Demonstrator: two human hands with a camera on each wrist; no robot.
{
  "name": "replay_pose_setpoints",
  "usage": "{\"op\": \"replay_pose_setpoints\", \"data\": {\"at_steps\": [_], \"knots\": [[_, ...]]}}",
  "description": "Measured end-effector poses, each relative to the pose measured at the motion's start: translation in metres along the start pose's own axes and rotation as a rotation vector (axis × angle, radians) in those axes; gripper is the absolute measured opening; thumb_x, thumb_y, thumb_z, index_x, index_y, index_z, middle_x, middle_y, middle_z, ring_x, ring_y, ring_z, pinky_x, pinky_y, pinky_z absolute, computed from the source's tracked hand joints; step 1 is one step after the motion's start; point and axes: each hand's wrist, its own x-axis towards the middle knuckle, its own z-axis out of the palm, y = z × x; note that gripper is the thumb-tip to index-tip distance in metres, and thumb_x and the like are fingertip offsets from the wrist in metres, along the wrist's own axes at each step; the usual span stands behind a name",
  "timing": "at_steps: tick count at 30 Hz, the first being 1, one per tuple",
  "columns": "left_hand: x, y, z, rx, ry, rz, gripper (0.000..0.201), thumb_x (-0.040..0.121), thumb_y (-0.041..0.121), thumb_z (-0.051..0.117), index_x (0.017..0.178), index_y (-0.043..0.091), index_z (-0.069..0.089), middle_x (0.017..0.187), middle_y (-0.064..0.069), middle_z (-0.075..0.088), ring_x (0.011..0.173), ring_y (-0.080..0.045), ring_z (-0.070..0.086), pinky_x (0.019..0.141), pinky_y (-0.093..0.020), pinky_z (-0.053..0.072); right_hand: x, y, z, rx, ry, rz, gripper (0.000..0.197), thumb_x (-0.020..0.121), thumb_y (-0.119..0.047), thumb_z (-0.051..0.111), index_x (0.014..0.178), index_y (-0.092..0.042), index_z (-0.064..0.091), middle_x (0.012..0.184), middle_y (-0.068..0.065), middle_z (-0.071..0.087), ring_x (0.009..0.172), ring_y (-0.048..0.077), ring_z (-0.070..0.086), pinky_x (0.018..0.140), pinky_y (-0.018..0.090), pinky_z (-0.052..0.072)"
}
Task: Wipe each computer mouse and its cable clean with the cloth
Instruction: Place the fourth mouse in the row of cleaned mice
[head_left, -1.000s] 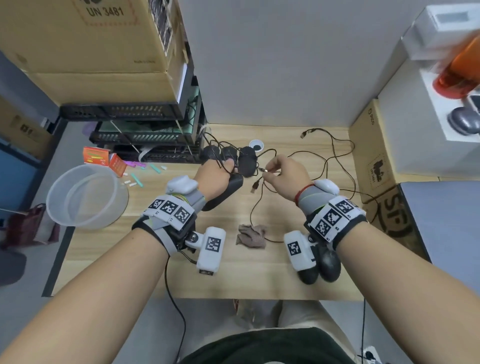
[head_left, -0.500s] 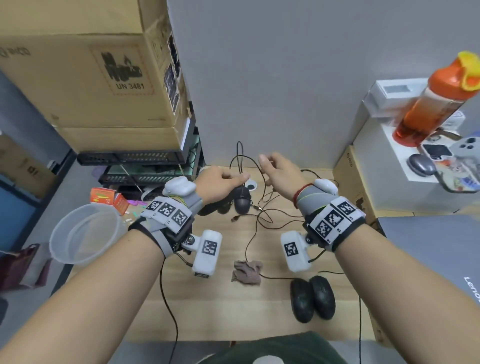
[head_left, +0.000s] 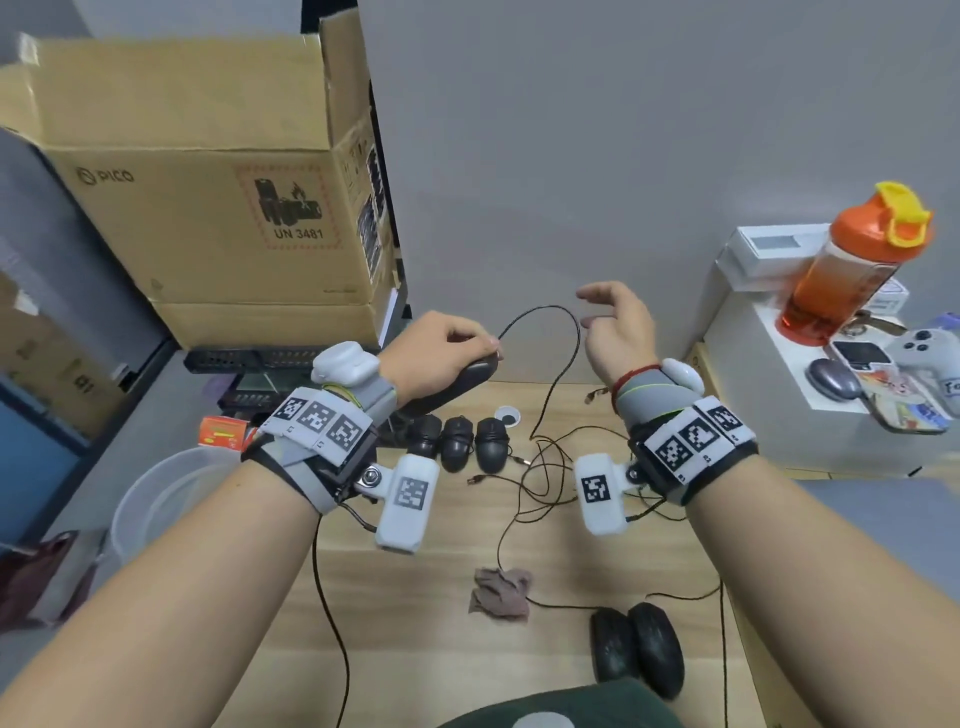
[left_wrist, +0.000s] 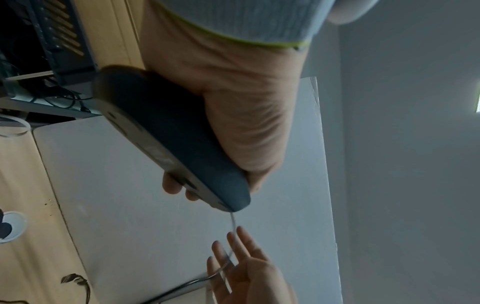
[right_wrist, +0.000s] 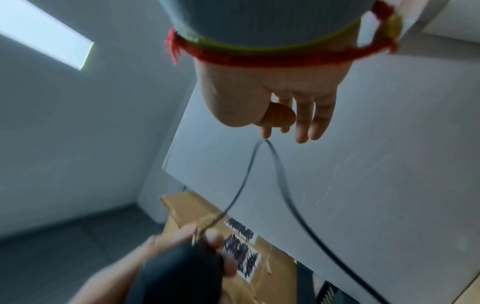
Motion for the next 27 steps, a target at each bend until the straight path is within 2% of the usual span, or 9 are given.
{"op": "replay_pose_setpoints", "data": {"at_steps": [4,7,10,13,15,18,20,23,27], "knots": [[0.001,0.005,-0.008,-0.014,0.020,0.034,0.023,0.098,0.037,0.063,0.083,0.028,0.078,0.072,0.020,0.072,0.072,-0.004,0.064,0.079,-0.031,0.049,0.005,-0.016,-0.015,0.348,-0.219,0.157,0.036,0.093,-0.003,0.038,0.119,-0.021,0.055,0.118,0.011,0.065,0.088,0.023,0.062,0.079,0.035,0.048],[0.003,0.013,-0.007,-0.057,0.007,0.052,0.032,0.103,0.041,0.056,0.086,0.023,0.077,0.080,0.006,0.076,0.072,-0.014,0.070,0.081,-0.035,0.054,-0.004,-0.025,-0.018,0.075,-0.502,-0.072,0.032,0.103,-0.034,0.044,0.134,-0.028,0.051,0.125,-0.004,0.058,0.103,0.007,0.058,0.090,0.023,0.044],[0.006,0.023,-0.006,-0.126,0.041,0.043,0.039,0.107,0.040,0.045,0.090,0.019,0.073,0.090,-0.011,0.077,0.067,-0.019,0.071,0.073,-0.035,0.056,-0.010,-0.020,-0.013,-0.135,-0.675,-0.224,0.029,0.101,-0.036,0.048,0.121,-0.022,0.064,0.118,-0.003,0.060,0.107,0.005,0.056,0.096,0.018,0.042],[0.009,0.026,-0.008,-0.170,0.083,-0.014,0.049,0.109,0.041,0.036,0.089,0.013,0.071,0.085,-0.011,0.077,0.064,-0.020,0.069,0.065,-0.029,0.050,-0.015,-0.020,-0.012,-0.051,-0.689,-0.209,0.026,0.102,-0.031,0.049,0.094,-0.016,0.069,0.101,0.013,0.070,0.089,0.023,0.063,0.085,0.027,0.049],[0.010,0.025,-0.010,-0.212,0.088,-0.064,0.055,0.109,0.044,0.032,0.087,0.010,0.071,0.083,-0.012,0.077,0.064,-0.023,0.068,0.064,-0.029,0.048,-0.019,-0.023,-0.009,0.075,-0.677,-0.172,0.031,0.104,-0.028,0.044,0.090,-0.011,0.065,0.073,0.008,0.063,0.062,0.021,0.055,0.066,0.027,0.049],[0.013,0.021,-0.010,-0.273,0.062,-0.140,0.062,0.109,0.047,0.031,0.086,0.006,0.072,0.084,-0.016,0.076,0.068,-0.028,0.067,0.076,-0.037,0.053,-0.020,-0.028,-0.004,0.080,-0.582,-0.224,0.027,0.104,-0.030,0.043,0.092,-0.018,0.064,0.058,-0.008,0.043,0.048,0.011,0.036,0.046,0.022,0.036],[0.014,0.018,-0.010,-0.268,0.082,-0.199,0.060,0.107,0.052,0.035,0.079,0.012,0.070,0.076,-0.010,0.075,0.069,-0.028,0.065,0.087,-0.041,0.051,-0.015,-0.029,-0.003,0.005,-0.527,-0.336,0.022,0.100,-0.035,0.050,0.087,-0.028,0.065,0.056,-0.004,0.050,0.052,0.009,0.038,0.052,0.024,0.036],[0.015,0.018,-0.009,-0.245,0.087,-0.236,0.058,0.105,0.054,0.037,0.071,0.018,0.066,0.056,0.003,0.064,0.061,-0.022,0.058,0.084,-0.040,0.045,-0.011,-0.033,-0.003,-0.160,-0.511,-0.415,0.019,0.094,-0.042,0.056,0.079,-0.035,0.065,0.068,0.014,0.057,0.062,0.020,0.046,0.065,0.032,0.041],[0.017,0.019,-0.010,-0.272,0.053,-0.262,0.057,0.100,0.061,0.040,0.077,0.016,0.066,0.063,-0.003,0.066,0.069,-0.028,0.062,0.093,-0.049,0.050,-0.011,-0.045,-0.005,-0.277,-0.453,-0.470,0.013,0.095,-0.034,0.060,0.085,-0.028,0.065,0.063,-0.003,0.052,0.059,0.010,0.044,0.063,0.026,0.038]]}}
